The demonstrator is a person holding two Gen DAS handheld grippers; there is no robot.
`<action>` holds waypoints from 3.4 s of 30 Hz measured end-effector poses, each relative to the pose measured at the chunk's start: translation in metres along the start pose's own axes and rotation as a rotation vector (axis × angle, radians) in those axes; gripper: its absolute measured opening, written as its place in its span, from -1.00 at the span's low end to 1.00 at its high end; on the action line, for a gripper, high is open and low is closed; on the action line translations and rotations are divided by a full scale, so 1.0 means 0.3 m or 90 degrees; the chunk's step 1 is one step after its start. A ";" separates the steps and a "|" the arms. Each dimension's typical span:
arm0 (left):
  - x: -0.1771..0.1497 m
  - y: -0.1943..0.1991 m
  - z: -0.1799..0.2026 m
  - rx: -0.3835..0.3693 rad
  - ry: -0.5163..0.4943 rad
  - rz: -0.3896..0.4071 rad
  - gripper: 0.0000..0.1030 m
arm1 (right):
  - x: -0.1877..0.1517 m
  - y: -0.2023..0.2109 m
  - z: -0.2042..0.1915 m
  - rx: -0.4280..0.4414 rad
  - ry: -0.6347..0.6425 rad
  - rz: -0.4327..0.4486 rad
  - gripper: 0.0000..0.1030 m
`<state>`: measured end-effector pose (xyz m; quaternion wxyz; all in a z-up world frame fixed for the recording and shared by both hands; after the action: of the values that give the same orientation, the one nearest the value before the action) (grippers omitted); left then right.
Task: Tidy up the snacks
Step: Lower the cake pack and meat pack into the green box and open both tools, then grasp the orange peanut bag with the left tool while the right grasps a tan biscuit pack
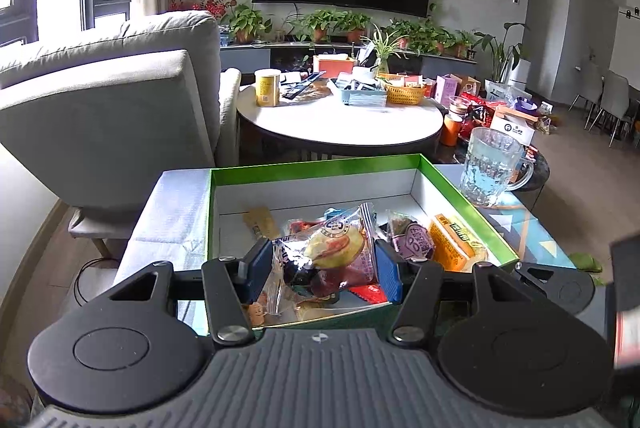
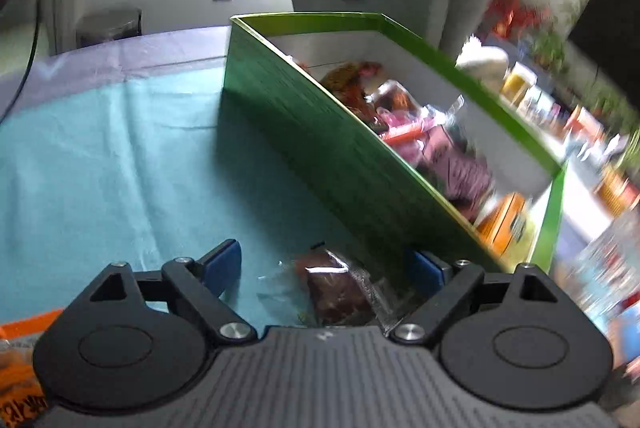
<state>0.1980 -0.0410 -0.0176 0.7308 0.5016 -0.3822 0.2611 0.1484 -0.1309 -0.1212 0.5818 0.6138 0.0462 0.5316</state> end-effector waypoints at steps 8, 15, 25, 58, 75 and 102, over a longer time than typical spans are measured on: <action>-0.014 -0.008 0.001 -0.007 0.012 -0.008 0.00 | -0.100 0.040 0.035 0.006 -0.208 -0.006 -0.13; -0.015 0.005 0.013 -0.014 0.010 -0.007 0.00 | -0.081 0.073 -0.009 -0.032 -0.240 -0.016 -0.14; 0.019 -0.001 0.001 0.001 0.020 0.007 0.00 | 0.047 0.229 0.050 -0.088 -0.288 0.124 -0.14; -0.038 -0.148 -0.070 0.064 0.044 -0.072 0.22 | 0.052 0.150 0.301 -0.200 -0.442 0.167 -0.13; -0.177 -0.013 0.006 -0.015 0.018 -0.103 0.23 | -0.058 0.236 0.191 -0.199 -0.417 0.127 -0.13; -0.570 0.354 0.361 -0.365 -0.298 -0.229 0.23 | -0.286 0.256 0.015 -0.135 -0.509 0.087 -0.12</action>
<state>-0.0131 -0.1036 -0.0791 0.7684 0.3824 -0.5015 -0.1088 0.0716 -0.2164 -0.1128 0.5771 0.7102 -0.2790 0.2910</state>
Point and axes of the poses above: each gripper's, at about its wrist camera, not at the fingertips, and y roughly against the way its jaws point, z to its right, x to its top, the point moved 8 cm from there along -y, roughly the way its jaws point, and after that the axes turned 10 degrees about y, right-handed, at the moved point
